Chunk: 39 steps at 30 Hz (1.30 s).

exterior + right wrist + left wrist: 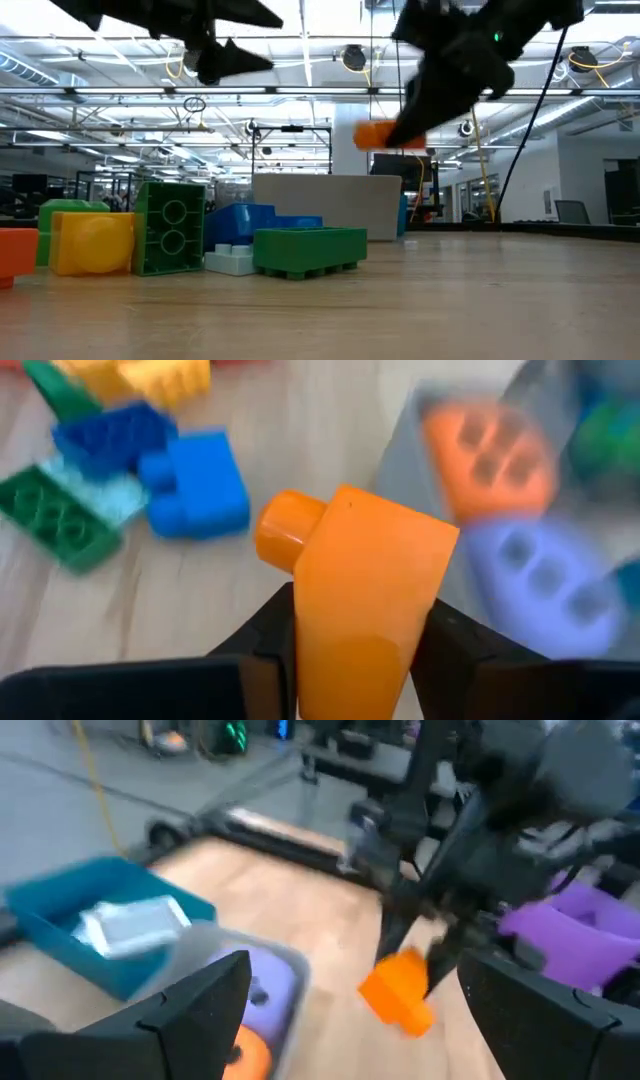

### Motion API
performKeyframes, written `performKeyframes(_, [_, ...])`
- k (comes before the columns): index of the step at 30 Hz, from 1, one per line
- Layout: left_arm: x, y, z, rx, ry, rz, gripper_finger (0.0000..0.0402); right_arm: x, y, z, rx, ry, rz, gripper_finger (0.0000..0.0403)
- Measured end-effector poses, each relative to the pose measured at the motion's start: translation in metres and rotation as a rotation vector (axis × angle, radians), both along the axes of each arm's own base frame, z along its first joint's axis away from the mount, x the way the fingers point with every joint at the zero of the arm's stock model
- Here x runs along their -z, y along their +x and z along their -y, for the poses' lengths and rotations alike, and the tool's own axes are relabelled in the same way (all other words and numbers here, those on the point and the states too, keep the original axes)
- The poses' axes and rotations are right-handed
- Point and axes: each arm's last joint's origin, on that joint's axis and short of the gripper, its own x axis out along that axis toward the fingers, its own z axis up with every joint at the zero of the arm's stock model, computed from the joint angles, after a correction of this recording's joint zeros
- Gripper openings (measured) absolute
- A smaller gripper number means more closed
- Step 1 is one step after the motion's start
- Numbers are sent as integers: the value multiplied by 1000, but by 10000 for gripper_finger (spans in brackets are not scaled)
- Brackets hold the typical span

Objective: Pick & Place Toys
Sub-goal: Put the orange game piece into the black bin

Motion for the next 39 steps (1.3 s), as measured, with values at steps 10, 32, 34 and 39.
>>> performKeyframes(10, [12,45,-3,76,-55,31,361,-21,9,-14,4,-544,160,114])
performKeyframes(32, [18,94,-5,167,-152,-17,301,-28,12,-14,11,-583,203,115])
performKeyframes(34, [18,94,-7,158,-167,-20,277,-28,12,-15,7,-581,203,115])
performKeyframes(39, [21,94,-9,152,-183,-44,188,-29,12,-15,10,-579,210,118])
